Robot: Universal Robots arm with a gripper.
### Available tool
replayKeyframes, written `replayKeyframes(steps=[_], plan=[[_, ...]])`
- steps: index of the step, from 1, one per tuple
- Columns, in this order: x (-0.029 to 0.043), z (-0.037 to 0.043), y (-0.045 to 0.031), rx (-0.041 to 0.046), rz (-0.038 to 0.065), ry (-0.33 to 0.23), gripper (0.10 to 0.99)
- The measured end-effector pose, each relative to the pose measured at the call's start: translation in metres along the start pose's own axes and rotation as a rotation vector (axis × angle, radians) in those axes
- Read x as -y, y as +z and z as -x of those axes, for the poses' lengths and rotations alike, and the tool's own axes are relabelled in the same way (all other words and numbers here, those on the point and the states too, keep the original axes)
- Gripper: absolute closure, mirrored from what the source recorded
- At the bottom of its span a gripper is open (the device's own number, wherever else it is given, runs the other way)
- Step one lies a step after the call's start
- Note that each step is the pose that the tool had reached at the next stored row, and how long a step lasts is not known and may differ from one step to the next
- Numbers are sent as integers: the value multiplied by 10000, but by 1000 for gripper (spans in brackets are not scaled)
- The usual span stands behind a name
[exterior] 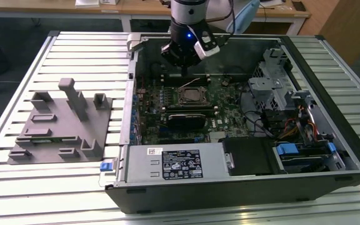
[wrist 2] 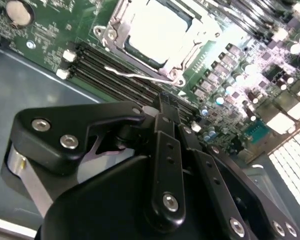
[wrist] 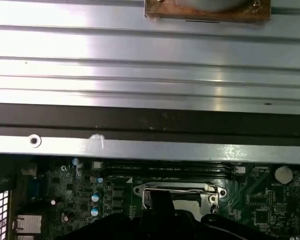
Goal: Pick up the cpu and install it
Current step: 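Install the first cpu locking lever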
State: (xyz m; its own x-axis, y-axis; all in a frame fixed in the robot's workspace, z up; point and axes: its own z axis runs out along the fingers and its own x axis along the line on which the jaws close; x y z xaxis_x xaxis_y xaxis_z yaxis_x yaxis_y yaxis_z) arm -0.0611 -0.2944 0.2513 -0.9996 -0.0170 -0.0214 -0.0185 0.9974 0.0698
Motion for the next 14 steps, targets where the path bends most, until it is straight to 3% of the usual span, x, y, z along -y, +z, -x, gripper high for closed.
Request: replayKeyframes(steps=[6,14], plan=[[2,147,77,-4,-48,-1,980],[-8,177,200,-5,-44,0,980]])
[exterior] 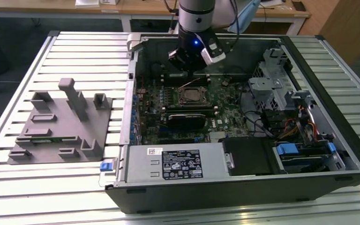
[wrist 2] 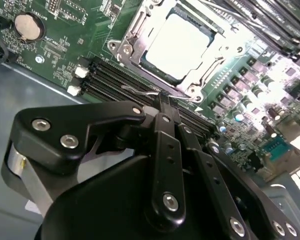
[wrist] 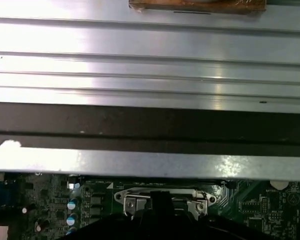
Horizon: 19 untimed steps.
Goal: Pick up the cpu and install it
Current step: 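Install the first cpu locking lever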
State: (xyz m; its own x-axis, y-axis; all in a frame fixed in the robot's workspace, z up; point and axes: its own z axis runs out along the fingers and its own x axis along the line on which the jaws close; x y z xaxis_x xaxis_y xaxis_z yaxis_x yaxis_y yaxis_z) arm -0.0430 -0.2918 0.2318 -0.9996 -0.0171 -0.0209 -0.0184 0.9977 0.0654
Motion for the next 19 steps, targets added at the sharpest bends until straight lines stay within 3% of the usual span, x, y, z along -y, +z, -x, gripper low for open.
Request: replayKeyframes(steps=[19], plan=[[-98,129,94,-1,0,0,980]])
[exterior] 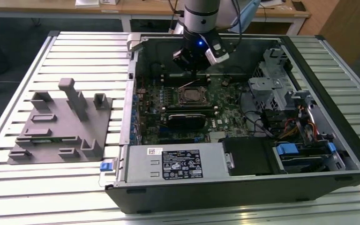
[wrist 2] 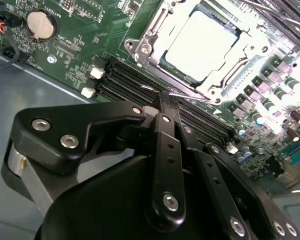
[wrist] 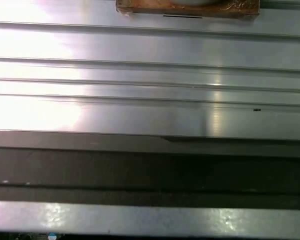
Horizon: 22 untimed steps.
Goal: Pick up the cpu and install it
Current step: 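Install the first cpu locking lever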
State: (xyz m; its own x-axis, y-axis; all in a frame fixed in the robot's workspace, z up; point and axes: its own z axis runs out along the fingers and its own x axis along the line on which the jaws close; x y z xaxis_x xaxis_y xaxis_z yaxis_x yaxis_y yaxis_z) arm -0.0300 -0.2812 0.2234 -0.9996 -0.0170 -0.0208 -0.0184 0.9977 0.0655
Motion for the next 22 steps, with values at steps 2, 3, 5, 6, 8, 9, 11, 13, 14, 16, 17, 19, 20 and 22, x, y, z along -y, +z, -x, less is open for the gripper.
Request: replayKeyframes(steps=[2,3,5,6,8,9,11,13,14,16,17,19,20,22], plan=[[1,13,3,-2,-3,1,980],[2,16,3,-1,-4,3,980],[11,19,4,-1,-12,6,980],[24,19,4,-1,-13,6,980],[30,19,12,1,-10,6,980],[31,20,18,1,-10,8,980],[32,29,30,0,-12,6,980],[34,37,47,0,-12,6,980],[35,43,57,-1,-13,7,980],[36,60,80,-2,-14,7,980],[37,72,92,-4,-13,6,980],[39,89,114,-8,-12,6,980],[39,93,122,-13,-12,7,980],[41,97,138,-23,-12,8,980]])
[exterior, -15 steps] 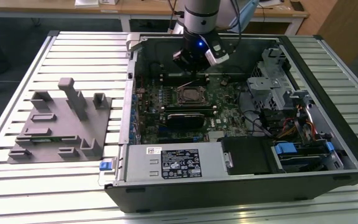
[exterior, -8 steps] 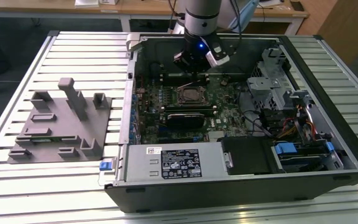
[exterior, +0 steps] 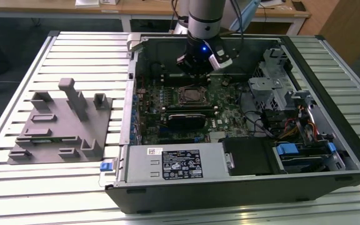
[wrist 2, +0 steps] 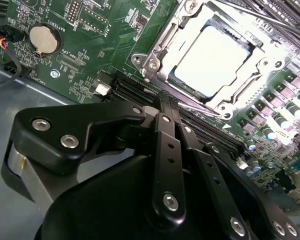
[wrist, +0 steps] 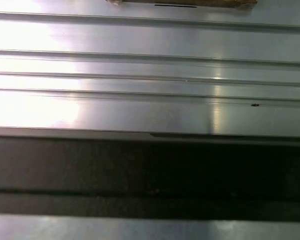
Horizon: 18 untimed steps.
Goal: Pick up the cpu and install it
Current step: 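Install the first cpu locking lever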
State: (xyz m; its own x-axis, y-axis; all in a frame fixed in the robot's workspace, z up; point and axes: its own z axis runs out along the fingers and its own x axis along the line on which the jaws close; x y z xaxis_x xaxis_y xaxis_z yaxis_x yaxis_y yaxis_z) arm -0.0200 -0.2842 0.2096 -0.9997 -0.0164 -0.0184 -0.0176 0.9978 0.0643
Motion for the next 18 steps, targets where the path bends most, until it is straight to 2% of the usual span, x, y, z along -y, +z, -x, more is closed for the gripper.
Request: replayKeyframes(steps=[9,18], plan=[[5,16,78,-74,1,6,980],[3,19,53,-76,2,5,980]])
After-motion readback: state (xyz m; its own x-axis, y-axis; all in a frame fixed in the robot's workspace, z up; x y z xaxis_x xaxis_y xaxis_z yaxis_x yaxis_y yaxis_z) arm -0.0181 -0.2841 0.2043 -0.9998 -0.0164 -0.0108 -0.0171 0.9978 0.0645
